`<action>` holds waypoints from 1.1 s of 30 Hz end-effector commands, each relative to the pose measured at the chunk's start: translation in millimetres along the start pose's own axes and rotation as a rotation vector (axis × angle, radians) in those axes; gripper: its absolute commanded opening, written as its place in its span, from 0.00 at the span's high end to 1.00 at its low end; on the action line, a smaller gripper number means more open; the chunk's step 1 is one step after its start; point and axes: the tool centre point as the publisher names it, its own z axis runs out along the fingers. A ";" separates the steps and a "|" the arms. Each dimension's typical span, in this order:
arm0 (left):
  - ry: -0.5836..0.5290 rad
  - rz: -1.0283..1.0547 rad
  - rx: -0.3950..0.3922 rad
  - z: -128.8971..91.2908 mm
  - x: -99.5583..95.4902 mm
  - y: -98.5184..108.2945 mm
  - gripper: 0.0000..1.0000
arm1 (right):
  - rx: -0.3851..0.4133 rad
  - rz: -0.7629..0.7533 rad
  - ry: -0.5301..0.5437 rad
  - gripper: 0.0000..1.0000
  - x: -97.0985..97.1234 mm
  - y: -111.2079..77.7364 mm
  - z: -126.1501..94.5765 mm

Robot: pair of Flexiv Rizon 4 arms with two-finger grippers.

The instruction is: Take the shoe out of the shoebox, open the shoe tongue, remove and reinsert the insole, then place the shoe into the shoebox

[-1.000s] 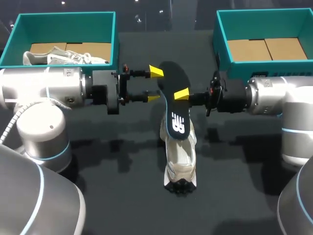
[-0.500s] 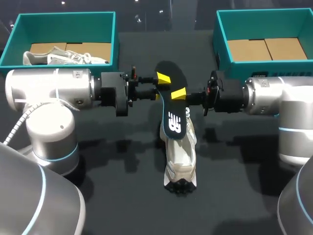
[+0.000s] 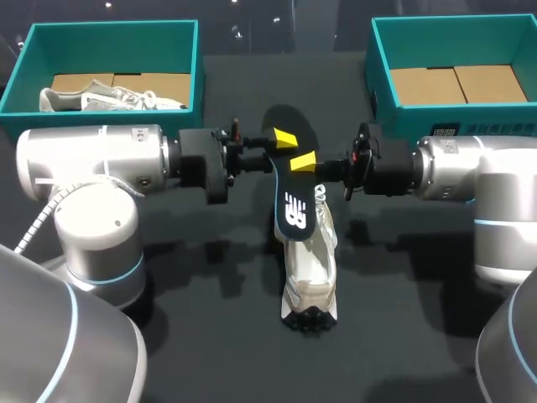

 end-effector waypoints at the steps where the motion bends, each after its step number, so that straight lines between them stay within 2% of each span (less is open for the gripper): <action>1: -0.002 0.007 -0.006 3.9 1.5 -1.3 0.70 | -0.002 0.000 -0.002 1.00 -0.9 -0.8 3.1; 4: -0.001 0.010 -0.007 5.4 2.3 -1.4 0.85 | -0.001 0.000 -0.001 1.00 -0.8 -0.9 3.8; 6: 0.001 0.013 -0.010 6.4 3.0 -1.2 1.00 | 0.001 -0.001 -0.001 1.00 -0.5 -1.1 4.3; 11: 0.001 0.019 -0.006 7.0 4.0 -2.0 1.00 | 0.008 0.003 0.003 1.00 -0.3 -1.4 4.9; 12: 0.000 0.019 -0.005 6.1 3.9 -2.5 1.00 | 0.013 0.005 0.006 0.75 -0.5 -1.4 4.7; 13: 0.000 0.019 -0.005 4.8 3.6 -2.8 1.00 | 0.013 0.004 0.006 0.25 -1.1 -1.6 3.2; 14: -0.001 0.019 -0.004 2.8 3.0 -3.2 1.00 | 0.012 0.003 0.007 0.00 -1.6 -1.6 0.4; 19: 0.001 0.018 -0.012 -12.6 -0.9 -5.3 1.00 | -0.007 -0.034 -0.003 0.00 -3.0 -3.4 -27.0; 23: 0.011 0.003 -0.029 -26.3 -1.8 -6.9 1.00 | -0.007 -0.127 -0.064 0.00 -2.2 -5.3 -48.7; 25: 0.012 -0.005 -0.038 -30.9 -2.0 -7.8 1.00 | -0.024 -0.126 -0.042 0.00 -4.1 -3.4 -60.9; 33: 0.022 -0.009 -0.059 -50.1 1.3 -17.9 1.00 | -0.024 -0.126 -0.042 0.00 -4.1 -3.4 -60.9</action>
